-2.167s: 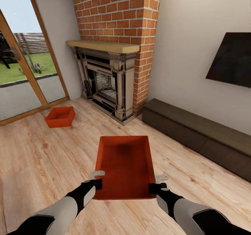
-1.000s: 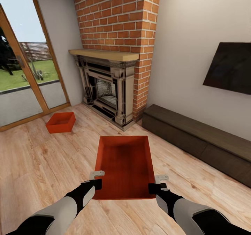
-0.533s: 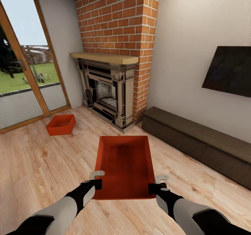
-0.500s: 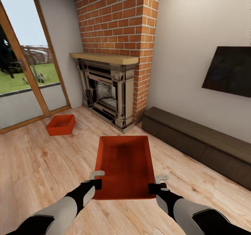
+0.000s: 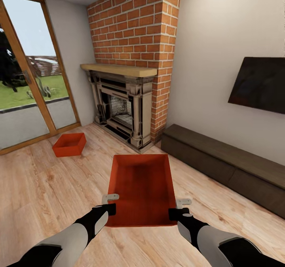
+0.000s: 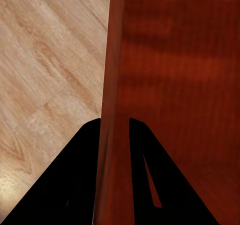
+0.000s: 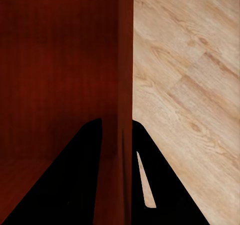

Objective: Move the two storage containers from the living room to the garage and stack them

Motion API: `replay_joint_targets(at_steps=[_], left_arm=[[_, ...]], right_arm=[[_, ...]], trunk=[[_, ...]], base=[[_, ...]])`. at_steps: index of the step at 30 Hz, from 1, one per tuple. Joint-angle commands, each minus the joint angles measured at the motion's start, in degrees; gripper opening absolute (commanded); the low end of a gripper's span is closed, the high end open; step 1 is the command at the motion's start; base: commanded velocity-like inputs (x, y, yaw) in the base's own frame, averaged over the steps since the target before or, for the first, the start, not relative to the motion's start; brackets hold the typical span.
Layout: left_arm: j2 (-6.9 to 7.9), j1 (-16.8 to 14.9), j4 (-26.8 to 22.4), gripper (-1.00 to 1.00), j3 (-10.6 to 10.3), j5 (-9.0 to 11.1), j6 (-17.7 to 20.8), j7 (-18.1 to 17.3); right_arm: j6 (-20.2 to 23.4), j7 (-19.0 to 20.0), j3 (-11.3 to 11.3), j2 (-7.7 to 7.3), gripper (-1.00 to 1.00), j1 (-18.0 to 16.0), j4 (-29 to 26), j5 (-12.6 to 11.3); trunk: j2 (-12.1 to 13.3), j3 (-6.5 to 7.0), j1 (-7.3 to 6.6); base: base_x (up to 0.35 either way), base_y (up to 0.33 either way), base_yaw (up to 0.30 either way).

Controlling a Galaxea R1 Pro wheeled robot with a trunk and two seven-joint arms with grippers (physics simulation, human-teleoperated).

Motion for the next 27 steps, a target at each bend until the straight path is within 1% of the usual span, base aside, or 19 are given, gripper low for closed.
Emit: replay_joint_targets(at_steps=[1, 27], left_arm=[[0.42, -0.06, -0.35, -1.0, 0.35, -0.91, 0.28, 2.41], [0.42, -0.04, -0.34, -1.0, 0.35, -0.91, 0.28, 2.41]], right_arm=[[-0.36, -4.69, -0.07, -0.01, -1.0, -0.08, 0.34, -1.47], [-0.36, -4.62, -0.07, -0.03, -1.0, -0.11, 0.34, -1.47]], trunk=[[-0.12, -0.02, 0.04], [-0.12, 2.37, 0.04]], base=[[0.0, 0.0, 0.0], [0.0, 0.0, 0.0]])
